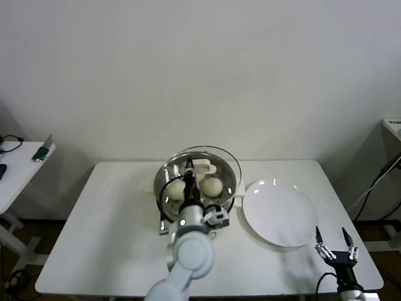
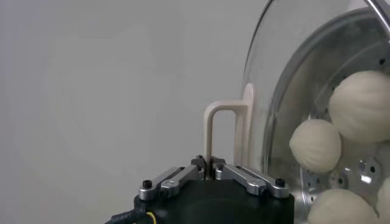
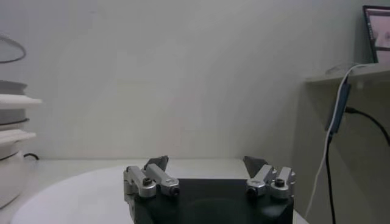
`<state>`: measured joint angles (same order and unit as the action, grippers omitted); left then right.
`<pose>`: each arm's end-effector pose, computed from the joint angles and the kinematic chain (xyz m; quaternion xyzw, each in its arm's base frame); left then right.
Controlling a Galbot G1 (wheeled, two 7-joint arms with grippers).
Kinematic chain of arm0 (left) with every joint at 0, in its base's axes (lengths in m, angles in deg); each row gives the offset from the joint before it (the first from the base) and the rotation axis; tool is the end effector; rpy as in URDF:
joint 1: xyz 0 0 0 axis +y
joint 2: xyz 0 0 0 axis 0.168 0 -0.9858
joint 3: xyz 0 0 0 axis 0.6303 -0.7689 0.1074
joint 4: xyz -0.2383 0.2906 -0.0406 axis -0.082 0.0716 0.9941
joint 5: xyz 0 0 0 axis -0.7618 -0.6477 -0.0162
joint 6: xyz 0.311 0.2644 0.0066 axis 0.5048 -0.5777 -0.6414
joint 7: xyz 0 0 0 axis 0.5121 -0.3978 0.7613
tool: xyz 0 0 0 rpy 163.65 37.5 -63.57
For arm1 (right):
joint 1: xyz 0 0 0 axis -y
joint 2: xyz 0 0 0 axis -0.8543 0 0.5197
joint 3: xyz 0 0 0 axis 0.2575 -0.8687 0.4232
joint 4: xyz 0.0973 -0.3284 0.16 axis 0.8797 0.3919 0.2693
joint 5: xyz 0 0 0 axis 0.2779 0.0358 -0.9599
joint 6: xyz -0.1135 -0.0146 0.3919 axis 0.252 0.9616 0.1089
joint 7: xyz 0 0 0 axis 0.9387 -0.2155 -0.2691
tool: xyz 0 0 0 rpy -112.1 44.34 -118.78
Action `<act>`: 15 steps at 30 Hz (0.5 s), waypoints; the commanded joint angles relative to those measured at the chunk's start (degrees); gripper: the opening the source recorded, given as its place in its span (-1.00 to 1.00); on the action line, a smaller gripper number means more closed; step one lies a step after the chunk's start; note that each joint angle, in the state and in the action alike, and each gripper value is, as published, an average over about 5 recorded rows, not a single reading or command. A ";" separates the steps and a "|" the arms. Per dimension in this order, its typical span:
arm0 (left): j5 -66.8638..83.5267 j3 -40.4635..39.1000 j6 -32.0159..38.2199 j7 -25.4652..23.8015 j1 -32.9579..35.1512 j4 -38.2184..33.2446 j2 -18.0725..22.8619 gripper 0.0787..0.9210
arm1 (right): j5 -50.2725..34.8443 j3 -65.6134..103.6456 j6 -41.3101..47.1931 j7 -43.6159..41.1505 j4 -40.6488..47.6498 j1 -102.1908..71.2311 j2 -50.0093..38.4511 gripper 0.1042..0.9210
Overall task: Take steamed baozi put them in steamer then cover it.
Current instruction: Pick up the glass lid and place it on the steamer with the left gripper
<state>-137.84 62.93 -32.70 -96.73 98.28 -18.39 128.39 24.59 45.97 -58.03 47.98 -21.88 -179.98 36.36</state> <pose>0.3309 -0.2088 -0.2525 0.0370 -0.7499 -0.6590 0.0451 0.1796 -0.2059 -0.4823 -0.0490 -0.9987 0.0119 0.0012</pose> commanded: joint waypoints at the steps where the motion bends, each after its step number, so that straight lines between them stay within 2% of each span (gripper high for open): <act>1: -2.01 1.39 -0.75 2.17 -0.66 6.62 2.63 -0.85 | -0.49 0.13 -0.31 0.11 0.27 0.12 -0.15 0.76; 15: -1.81 2.32 -0.10 4.13 -0.34 7.80 2.12 -0.85 | -0.41 0.07 -0.55 0.25 0.70 0.35 0.23 0.76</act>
<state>-139.01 64.67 -32.90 -93.71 97.87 -12.49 129.99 24.32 46.05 -58.47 48.17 -21.26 -179.68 36.52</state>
